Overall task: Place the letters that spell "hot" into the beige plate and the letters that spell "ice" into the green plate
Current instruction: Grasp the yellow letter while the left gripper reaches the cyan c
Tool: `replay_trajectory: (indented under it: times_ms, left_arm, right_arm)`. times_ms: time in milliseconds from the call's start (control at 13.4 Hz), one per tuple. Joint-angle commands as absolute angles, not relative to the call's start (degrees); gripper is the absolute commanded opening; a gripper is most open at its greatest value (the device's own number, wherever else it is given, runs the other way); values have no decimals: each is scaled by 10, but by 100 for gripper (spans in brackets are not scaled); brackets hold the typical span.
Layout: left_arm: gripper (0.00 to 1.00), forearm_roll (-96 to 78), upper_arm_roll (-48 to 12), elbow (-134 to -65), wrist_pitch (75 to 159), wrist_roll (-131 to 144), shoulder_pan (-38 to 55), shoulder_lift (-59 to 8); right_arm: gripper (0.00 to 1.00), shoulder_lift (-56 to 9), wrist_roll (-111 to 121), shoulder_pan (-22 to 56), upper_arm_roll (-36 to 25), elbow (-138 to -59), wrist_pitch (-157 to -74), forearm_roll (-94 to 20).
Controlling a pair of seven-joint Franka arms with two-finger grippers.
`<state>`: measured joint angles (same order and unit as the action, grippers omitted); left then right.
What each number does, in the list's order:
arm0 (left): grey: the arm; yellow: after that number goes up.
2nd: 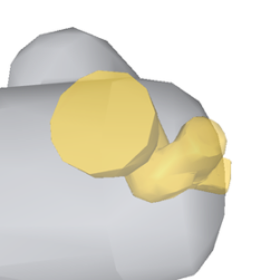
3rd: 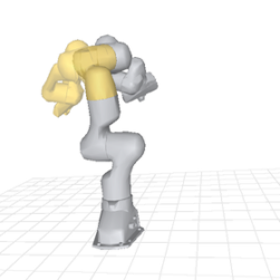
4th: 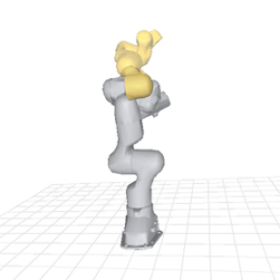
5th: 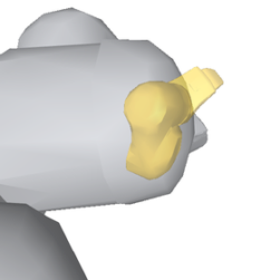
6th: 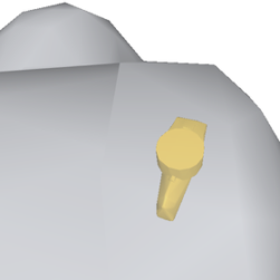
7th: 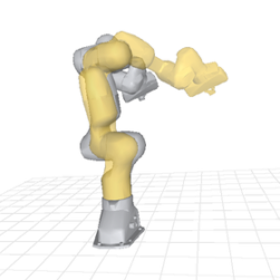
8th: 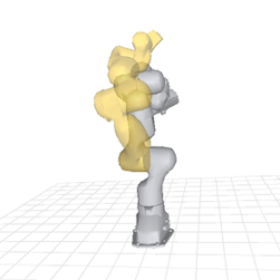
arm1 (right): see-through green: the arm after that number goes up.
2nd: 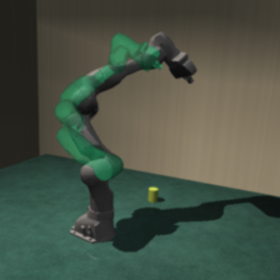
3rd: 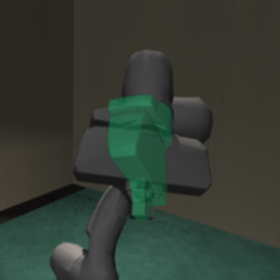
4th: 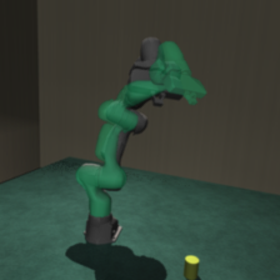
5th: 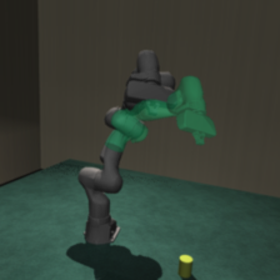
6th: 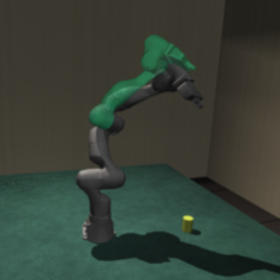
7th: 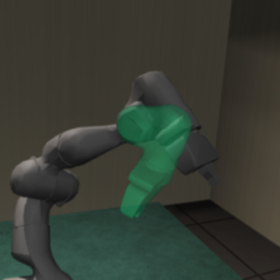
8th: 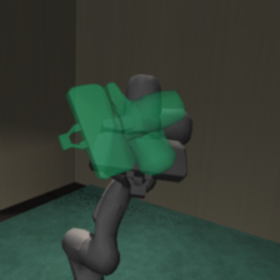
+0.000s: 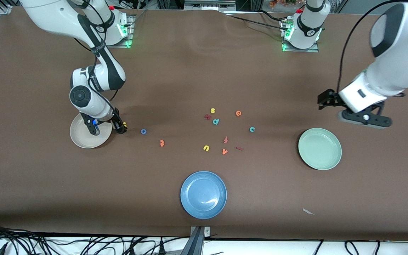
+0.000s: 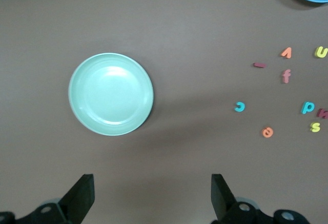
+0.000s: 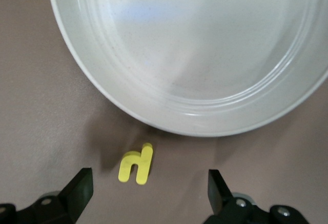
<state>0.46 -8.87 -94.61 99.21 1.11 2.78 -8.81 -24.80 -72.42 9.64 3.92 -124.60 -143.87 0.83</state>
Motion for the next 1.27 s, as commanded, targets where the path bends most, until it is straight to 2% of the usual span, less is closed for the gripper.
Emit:
replay_trajectory:
  times_ms: [0, 374, 673, 747, 822, 897, 1196]
  left_arm:
    - [100, -8, -126, -978, 1033, 65, 29, -102]
    - [100, -7, -188, -1100, 1207, 146, 29, -106]
    - [100, 26, -210, -1160, 1338, 206, 46, -159]
    - [100, 35, -210, -1165, 1363, 228, 54, -178]
    - [100, 49, -210, -1164, 1380, 245, 61, -198]
    - [100, 68, -210, -1164, 1397, 259, 66, -217]
    - [100, 140, -209, -1149, 1434, 295, 75, -292]
  right_arm:
    - [99, -262, -732, 91, 41, -1227, -1445, 11]
    - [99, -282, -727, 90, 40, -1220, -1470, 12]
    - [97, -293, -730, 93, 40, -1221, -1484, 12]
    - [87, -293, -726, 93, 41, -1221, -1484, 13]
    - [60, -293, -719, 93, 41, -1221, -1481, 14]
    - [45, -293, -714, 96, 41, -1221, -1479, 14]
    - [43, -294, -704, 97, 41, -1221, -1470, 14]
